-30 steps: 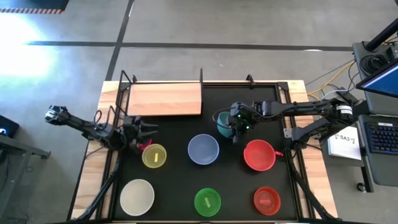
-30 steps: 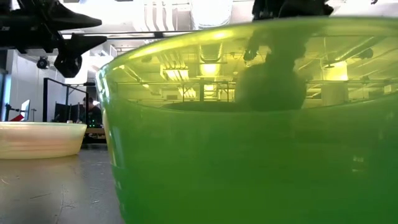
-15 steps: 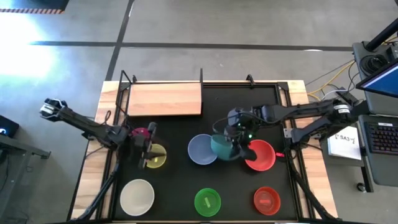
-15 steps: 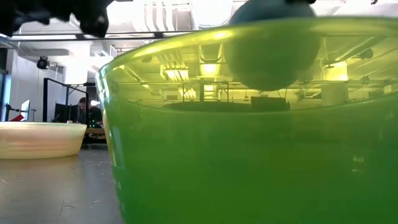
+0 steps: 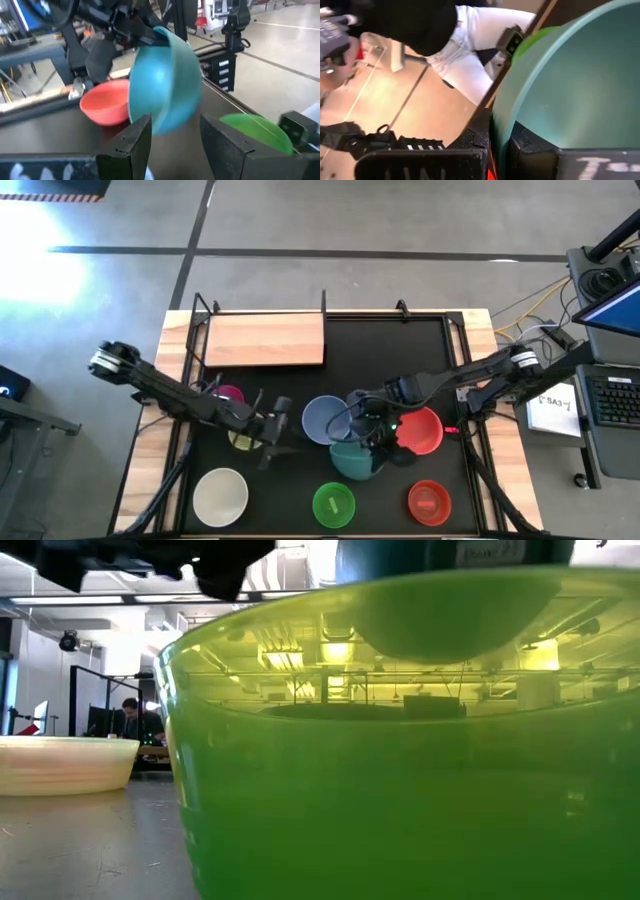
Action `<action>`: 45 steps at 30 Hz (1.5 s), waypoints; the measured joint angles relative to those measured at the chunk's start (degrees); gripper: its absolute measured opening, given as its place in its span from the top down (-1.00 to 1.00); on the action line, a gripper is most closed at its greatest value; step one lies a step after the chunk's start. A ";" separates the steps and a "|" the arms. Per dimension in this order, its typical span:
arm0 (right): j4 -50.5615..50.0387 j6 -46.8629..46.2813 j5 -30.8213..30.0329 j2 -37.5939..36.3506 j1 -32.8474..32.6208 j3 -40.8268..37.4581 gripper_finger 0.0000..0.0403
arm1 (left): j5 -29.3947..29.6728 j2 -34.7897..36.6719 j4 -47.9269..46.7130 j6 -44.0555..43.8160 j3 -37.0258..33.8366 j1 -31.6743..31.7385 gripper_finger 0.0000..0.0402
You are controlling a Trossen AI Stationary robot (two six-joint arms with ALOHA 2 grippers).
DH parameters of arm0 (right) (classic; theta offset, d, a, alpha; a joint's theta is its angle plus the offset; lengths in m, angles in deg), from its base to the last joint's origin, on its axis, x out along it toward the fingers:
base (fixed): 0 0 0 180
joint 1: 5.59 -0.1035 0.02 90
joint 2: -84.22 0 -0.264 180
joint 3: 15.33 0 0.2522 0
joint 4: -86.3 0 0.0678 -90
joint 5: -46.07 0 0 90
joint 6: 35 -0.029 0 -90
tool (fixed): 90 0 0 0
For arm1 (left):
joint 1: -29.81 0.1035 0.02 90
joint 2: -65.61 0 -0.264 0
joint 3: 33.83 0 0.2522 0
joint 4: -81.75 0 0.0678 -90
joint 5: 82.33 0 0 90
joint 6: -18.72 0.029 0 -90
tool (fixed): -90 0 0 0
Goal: Place and stack bowls onto a shelf
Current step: Put the dark green bowl on the shelf
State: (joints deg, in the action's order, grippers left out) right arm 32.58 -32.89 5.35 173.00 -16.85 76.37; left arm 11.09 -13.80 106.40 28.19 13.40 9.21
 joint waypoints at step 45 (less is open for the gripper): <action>-2.53 0.21 -1.75 5.81 1.47 6.05 0.36 | -20.36 -23.21 12.08 -15.19 14.93 0.27 0.98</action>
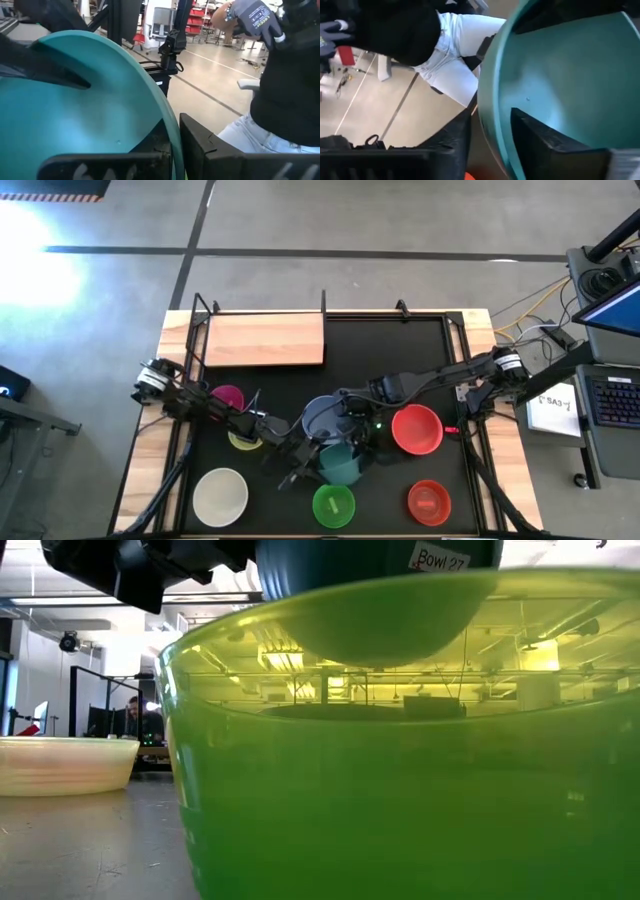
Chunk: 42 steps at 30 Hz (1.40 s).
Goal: Place and stack bowls onto a shelf
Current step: Put the dark green bowl on the shelf
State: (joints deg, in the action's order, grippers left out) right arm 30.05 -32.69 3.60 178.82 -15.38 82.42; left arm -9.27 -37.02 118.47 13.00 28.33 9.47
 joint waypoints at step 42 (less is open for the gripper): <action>-7.48 -3.29 -44.76 -17.14 6.89 -0.11 -0.04 | 23.81 14.78 -77.54 -5.64 20.47 1.20 1.00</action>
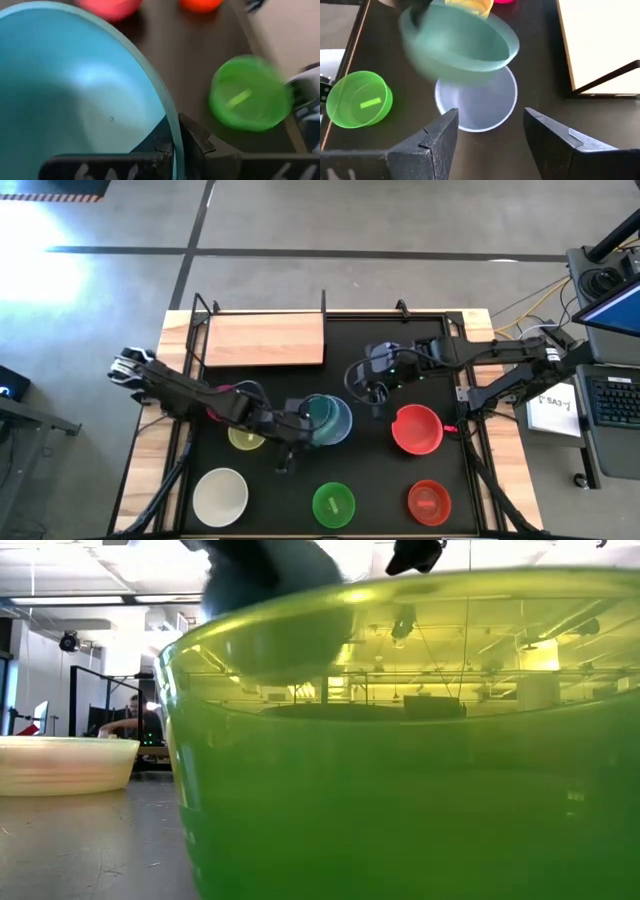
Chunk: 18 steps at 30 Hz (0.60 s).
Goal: Place and stack bowls onto a shelf
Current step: Put the dark green bowl on the shelf
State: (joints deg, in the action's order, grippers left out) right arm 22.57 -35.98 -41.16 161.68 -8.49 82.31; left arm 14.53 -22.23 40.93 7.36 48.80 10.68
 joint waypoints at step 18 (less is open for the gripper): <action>-6.61 -5.78 -7.50 1.48 1.67 0.00 -0.04 | 21.08 7.05 -37.08 -14.19 -8.69 23.04 0.99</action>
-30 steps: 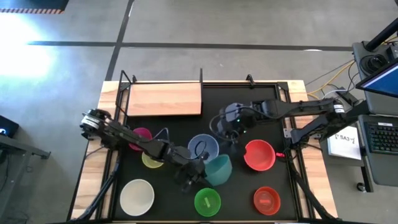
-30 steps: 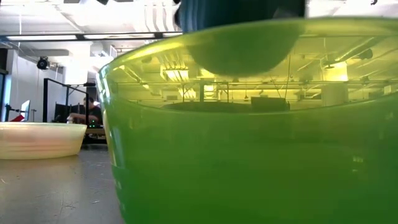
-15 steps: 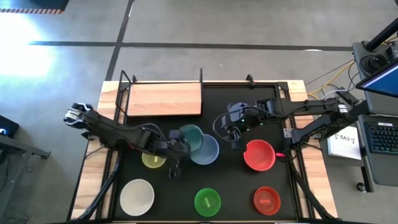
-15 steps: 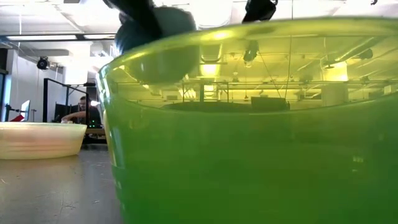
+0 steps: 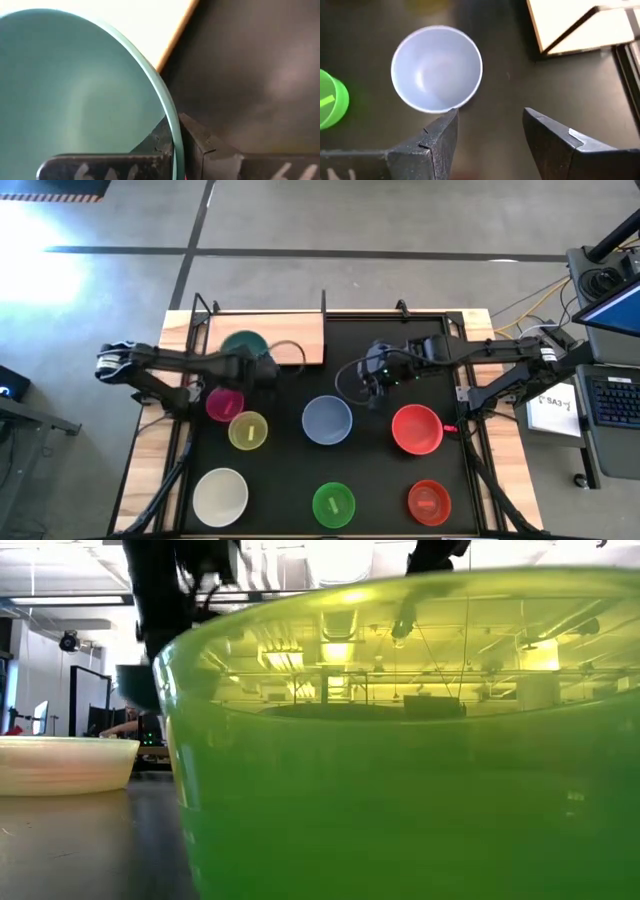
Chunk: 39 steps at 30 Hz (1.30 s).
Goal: Place and stack bowls onto a shelf
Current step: Put the dark green bowl on the shelf
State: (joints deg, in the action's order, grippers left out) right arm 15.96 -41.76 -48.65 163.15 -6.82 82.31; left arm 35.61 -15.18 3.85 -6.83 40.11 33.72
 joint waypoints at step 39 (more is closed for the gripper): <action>-3.39 -2.26 0.62 0.00 0.04 0.00 -0.04 | -4.63 -0.07 16.16 16.06 -8.30 29.87 0.86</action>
State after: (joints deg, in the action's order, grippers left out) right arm 12.57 -44.02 -48.03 163.15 -6.78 82.31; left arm 30.98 -15.25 20.01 9.22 31.81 63.59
